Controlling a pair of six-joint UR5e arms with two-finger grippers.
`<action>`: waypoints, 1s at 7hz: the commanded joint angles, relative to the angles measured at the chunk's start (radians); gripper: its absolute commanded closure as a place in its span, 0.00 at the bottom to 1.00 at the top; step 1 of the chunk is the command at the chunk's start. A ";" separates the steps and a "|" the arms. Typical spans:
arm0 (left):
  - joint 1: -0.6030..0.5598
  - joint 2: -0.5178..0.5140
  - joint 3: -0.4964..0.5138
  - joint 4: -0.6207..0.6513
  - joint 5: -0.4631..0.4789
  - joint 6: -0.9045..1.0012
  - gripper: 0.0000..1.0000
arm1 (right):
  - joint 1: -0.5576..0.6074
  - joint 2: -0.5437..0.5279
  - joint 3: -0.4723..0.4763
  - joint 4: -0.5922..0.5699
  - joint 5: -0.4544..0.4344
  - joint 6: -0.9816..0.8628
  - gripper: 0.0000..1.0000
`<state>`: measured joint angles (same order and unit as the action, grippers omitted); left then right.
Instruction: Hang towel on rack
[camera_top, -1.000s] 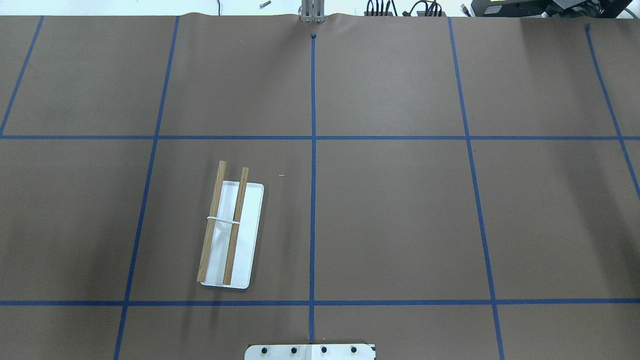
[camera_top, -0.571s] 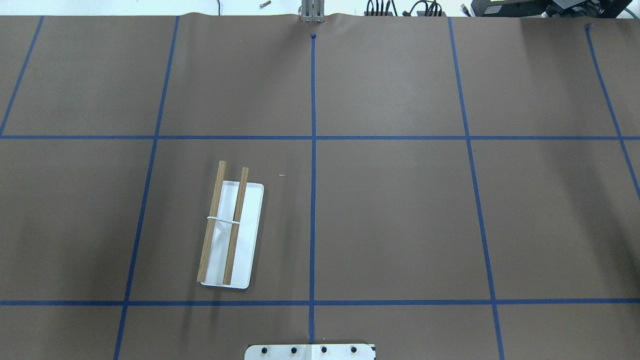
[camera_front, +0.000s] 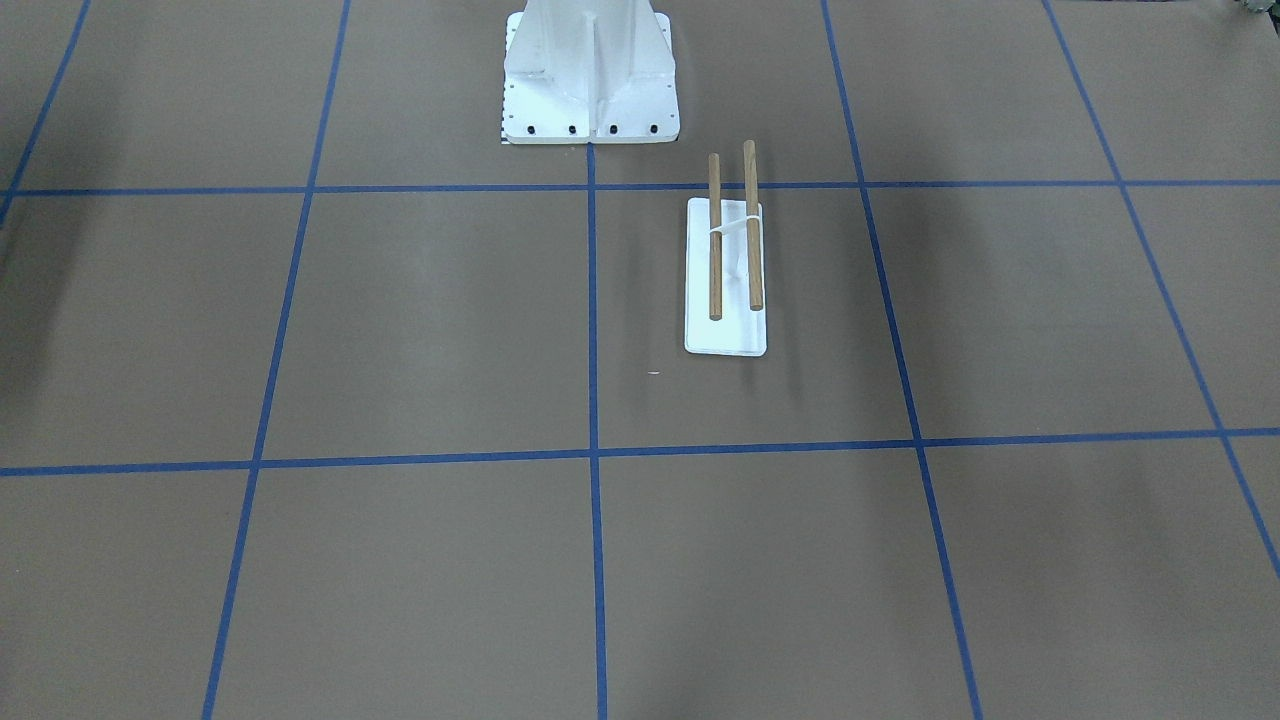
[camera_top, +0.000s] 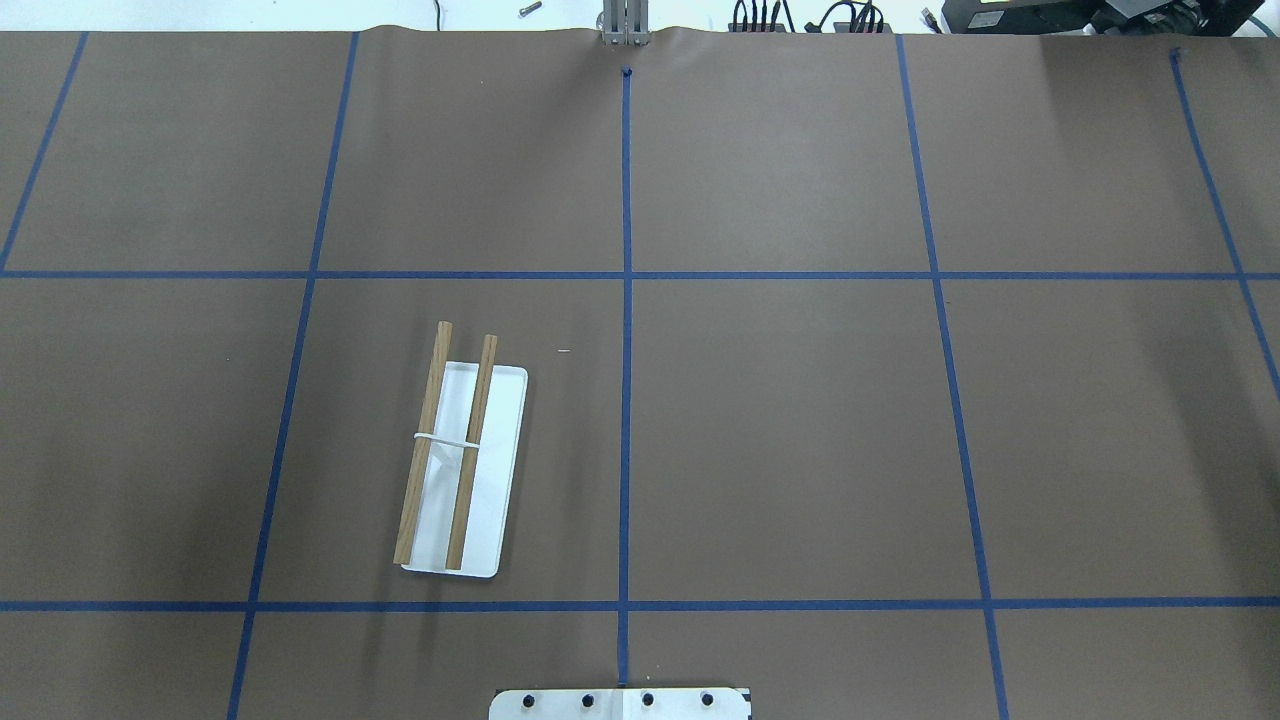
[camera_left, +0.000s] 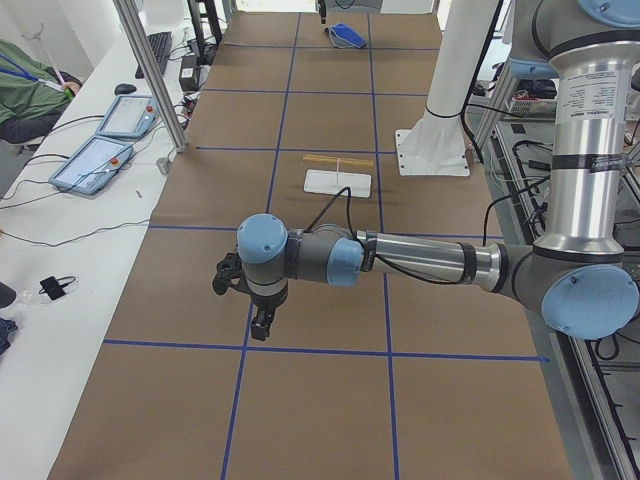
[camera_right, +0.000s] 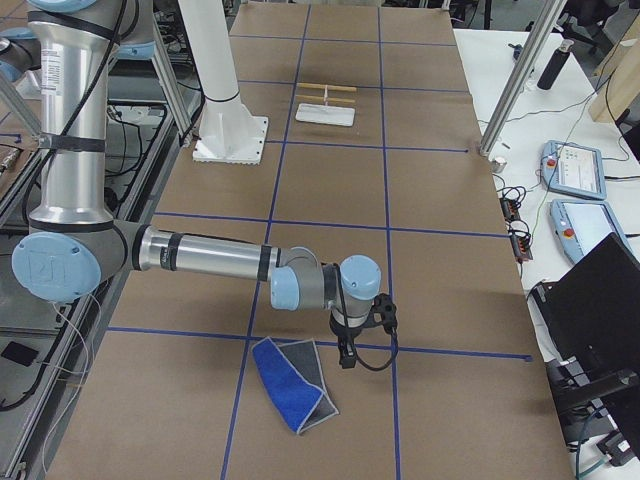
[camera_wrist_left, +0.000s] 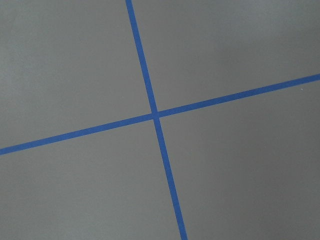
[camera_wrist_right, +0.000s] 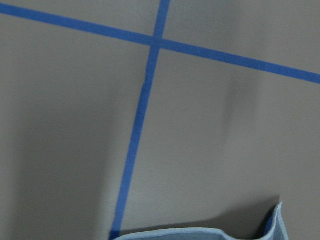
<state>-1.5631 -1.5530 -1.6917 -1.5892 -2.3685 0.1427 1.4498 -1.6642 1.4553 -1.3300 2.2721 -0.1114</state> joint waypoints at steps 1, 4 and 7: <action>0.000 0.001 0.000 0.000 0.000 0.000 0.02 | 0.000 0.007 -0.243 0.245 0.061 -0.031 0.00; 0.000 0.001 -0.002 0.000 0.000 0.000 0.02 | 0.000 0.009 -0.305 0.265 0.064 -0.033 0.24; 0.000 -0.001 0.000 0.000 0.000 0.000 0.02 | 0.000 0.011 -0.303 0.265 0.032 -0.037 1.00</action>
<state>-1.5631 -1.5527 -1.6922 -1.5892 -2.3685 0.1426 1.4496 -1.6546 1.1518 -1.0648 2.3221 -0.1479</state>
